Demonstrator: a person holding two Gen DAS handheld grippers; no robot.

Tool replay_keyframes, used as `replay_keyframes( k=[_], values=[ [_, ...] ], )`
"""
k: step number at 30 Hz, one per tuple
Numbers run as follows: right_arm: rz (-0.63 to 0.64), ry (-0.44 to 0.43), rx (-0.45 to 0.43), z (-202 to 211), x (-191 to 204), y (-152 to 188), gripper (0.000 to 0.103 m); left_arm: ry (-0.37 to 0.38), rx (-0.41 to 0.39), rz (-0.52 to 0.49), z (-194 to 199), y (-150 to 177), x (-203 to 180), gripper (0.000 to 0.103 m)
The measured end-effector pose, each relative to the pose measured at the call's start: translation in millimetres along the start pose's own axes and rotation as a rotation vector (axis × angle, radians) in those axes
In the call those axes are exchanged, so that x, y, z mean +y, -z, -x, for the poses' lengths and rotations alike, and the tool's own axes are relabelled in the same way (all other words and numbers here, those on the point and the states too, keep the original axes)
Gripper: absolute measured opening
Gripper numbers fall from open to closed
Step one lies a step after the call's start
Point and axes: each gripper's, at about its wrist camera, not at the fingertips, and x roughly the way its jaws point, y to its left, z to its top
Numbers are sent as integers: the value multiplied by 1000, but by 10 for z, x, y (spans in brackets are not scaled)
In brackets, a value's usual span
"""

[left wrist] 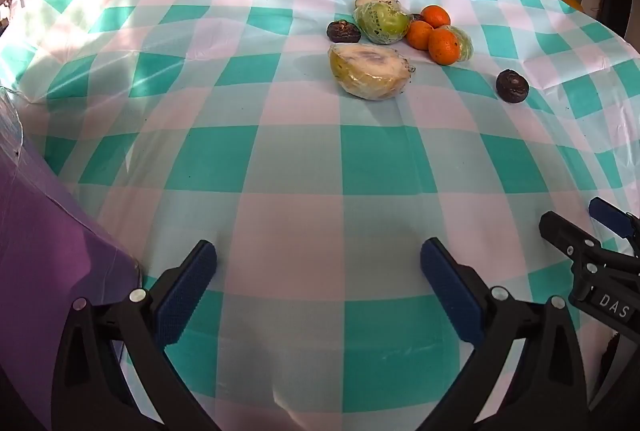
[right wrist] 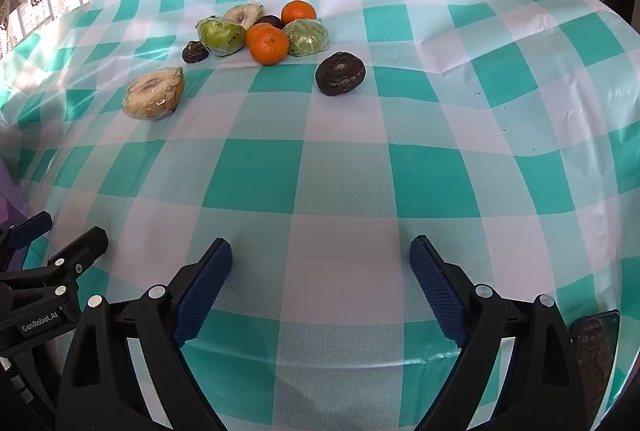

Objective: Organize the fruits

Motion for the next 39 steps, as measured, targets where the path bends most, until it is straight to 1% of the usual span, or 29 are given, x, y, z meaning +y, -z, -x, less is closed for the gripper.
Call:
replay_keyframes(
  k=[29, 37, 39],
  values=[
    [0, 1, 1, 6, -3, 2, 88, 7, 1, -5, 0, 0, -12, 102],
    [4, -4, 1, 5, -7, 7, 88, 22, 18, -19, -5, 4, -11, 102],
    [16, -11, 1, 13, -7, 12, 87, 13, 27, -26, -16, -8, -15, 102]
  ],
)
